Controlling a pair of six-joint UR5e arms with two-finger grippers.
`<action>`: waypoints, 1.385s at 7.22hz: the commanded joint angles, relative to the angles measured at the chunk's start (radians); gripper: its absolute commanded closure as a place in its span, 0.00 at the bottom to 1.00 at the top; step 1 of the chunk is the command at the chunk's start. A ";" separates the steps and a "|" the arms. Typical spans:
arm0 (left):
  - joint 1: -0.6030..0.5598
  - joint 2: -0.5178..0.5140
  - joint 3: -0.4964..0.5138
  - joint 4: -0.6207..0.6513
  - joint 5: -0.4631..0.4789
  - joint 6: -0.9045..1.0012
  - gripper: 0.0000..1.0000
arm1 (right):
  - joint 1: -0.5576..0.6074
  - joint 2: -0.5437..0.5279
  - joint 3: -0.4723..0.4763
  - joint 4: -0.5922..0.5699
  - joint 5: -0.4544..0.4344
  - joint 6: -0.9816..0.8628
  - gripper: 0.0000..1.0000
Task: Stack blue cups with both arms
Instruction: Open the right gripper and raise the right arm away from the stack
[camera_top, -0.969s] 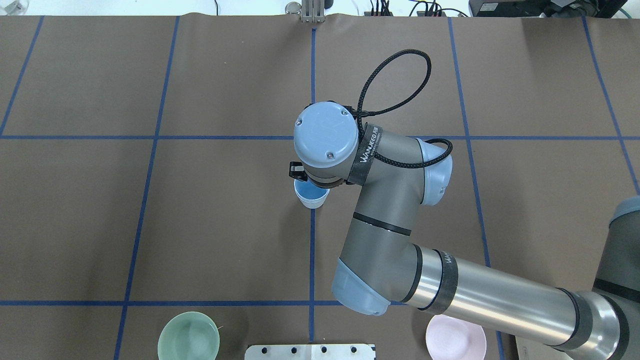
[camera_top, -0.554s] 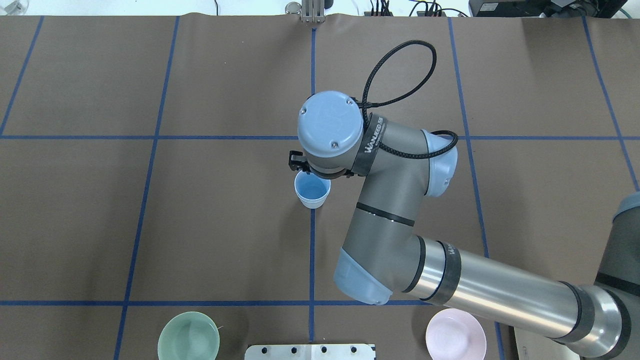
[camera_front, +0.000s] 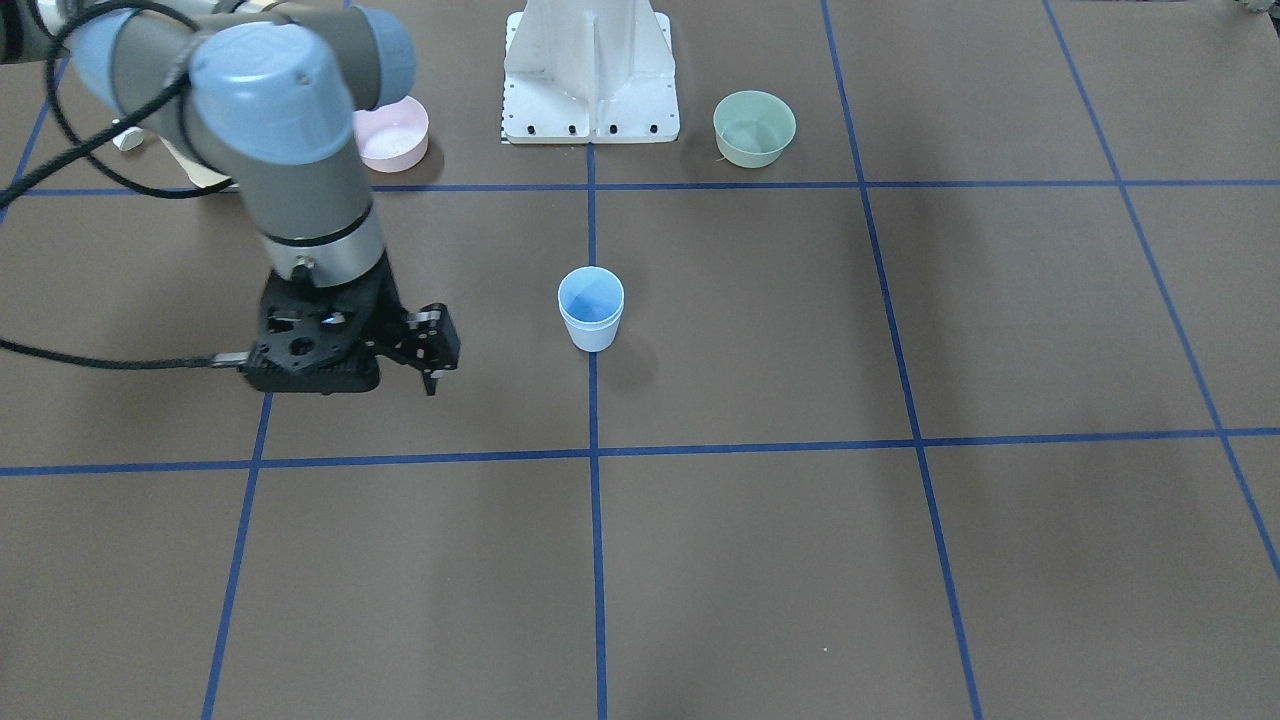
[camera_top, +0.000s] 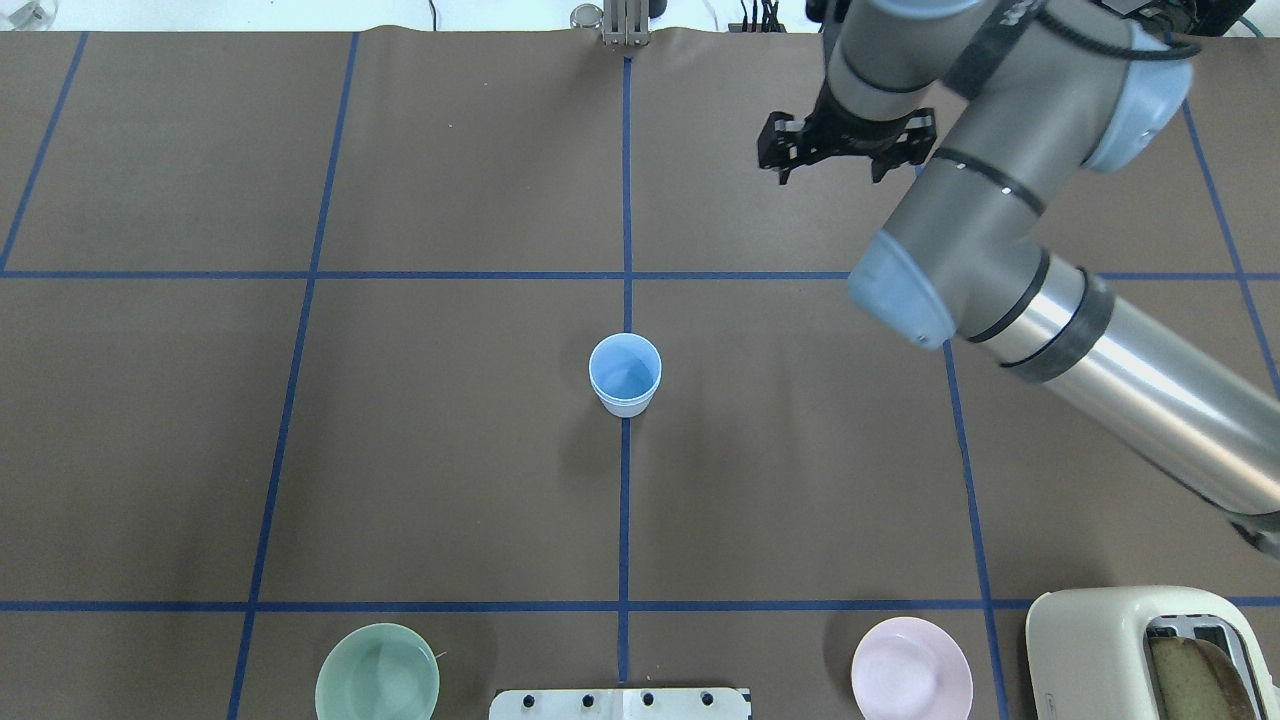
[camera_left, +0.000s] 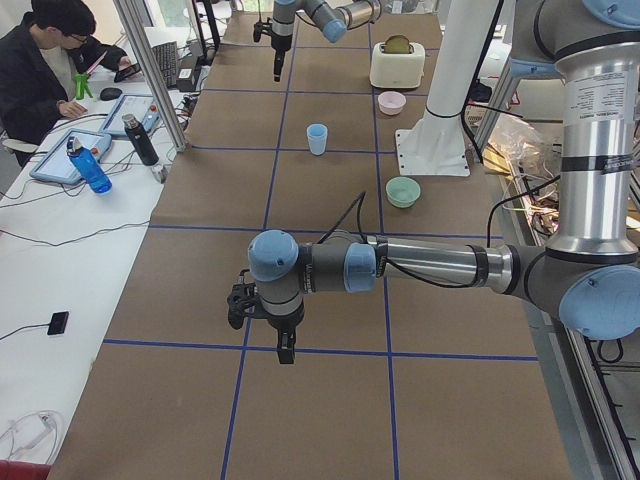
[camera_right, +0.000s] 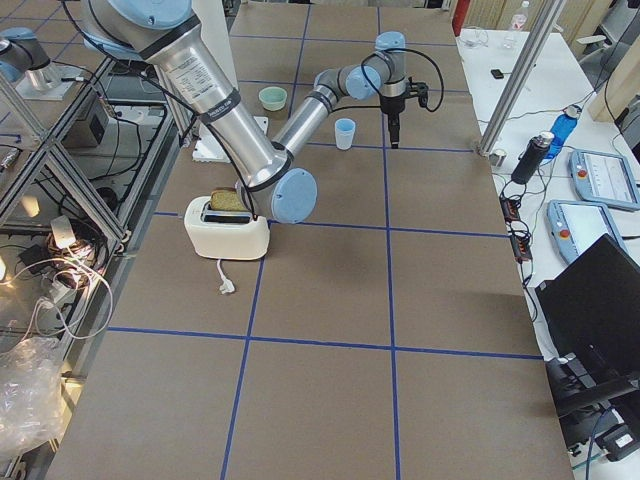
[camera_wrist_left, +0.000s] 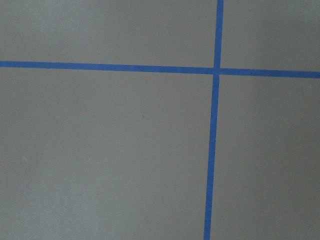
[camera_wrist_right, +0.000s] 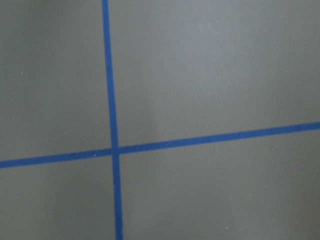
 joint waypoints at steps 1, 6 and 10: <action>0.000 -0.008 -0.015 -0.065 0.000 0.004 0.01 | 0.218 -0.127 -0.015 -0.002 0.132 -0.372 0.00; 0.000 0.039 -0.015 -0.077 0.010 0.006 0.02 | 0.573 -0.549 -0.005 0.003 0.269 -0.899 0.00; 0.000 0.046 -0.015 -0.077 0.002 0.006 0.02 | 0.621 -0.708 0.016 0.001 0.269 -0.888 0.00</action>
